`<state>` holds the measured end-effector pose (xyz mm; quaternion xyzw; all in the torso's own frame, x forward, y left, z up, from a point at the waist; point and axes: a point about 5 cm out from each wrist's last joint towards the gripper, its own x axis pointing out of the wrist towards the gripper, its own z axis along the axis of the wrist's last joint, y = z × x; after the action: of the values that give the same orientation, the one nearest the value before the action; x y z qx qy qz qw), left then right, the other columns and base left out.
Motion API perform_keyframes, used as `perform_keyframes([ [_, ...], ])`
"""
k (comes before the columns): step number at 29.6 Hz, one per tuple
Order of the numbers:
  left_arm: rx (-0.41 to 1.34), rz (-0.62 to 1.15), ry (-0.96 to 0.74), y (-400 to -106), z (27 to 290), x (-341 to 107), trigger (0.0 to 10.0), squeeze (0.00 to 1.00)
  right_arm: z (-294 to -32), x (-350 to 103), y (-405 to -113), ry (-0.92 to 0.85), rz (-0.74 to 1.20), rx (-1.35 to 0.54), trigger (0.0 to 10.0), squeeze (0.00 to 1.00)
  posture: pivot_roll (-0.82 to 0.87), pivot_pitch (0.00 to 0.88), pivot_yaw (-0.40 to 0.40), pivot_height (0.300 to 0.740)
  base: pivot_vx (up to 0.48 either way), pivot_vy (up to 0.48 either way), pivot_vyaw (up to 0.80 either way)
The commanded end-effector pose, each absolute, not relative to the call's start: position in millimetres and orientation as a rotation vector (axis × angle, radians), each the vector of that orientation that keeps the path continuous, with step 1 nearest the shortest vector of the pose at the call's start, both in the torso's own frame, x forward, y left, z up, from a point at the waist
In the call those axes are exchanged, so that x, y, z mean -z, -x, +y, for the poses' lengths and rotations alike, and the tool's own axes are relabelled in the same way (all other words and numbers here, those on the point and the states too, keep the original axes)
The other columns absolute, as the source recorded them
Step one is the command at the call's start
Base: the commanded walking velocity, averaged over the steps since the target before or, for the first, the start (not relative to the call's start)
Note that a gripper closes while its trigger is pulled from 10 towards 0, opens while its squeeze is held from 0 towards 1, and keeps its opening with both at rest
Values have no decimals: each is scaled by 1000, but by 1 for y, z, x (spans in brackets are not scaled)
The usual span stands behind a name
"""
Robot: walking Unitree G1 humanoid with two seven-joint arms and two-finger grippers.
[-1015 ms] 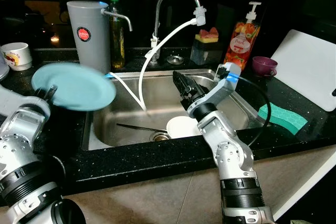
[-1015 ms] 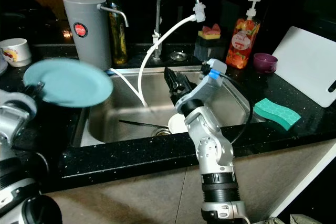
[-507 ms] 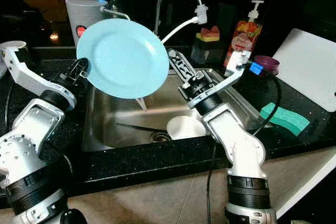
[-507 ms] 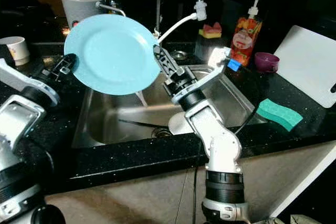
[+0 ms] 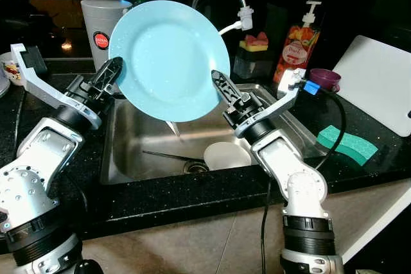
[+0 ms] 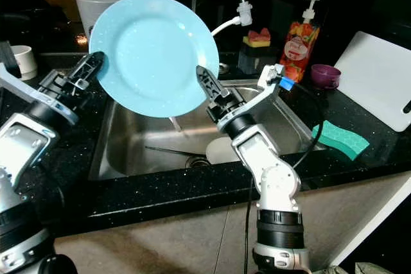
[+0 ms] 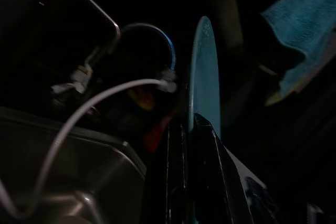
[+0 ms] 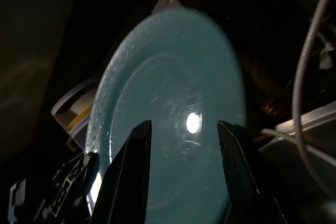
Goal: Kitchen organization
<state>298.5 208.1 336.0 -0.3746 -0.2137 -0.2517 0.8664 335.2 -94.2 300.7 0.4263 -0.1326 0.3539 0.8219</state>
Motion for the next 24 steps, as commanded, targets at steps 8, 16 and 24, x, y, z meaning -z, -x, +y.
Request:
perform_keyframes([
  [8,526,-520,756,-293,216,-349,10000,0,-105,-292,-334,-900,-284,-718,10000,0,95,98,-86,740,0,0,0],
  [16,565,-509,747,-293,208,-349,10000,0,-98,-295,-332,-910,-287,-757,10000,0,94,96,-85,740,0,0,0],
  [24,622,-465,749,-292,194,-341,10000,0,-92,-297,-330,-909,-289,-799,7569,0,97,91,-84,740,0,0,0],
])
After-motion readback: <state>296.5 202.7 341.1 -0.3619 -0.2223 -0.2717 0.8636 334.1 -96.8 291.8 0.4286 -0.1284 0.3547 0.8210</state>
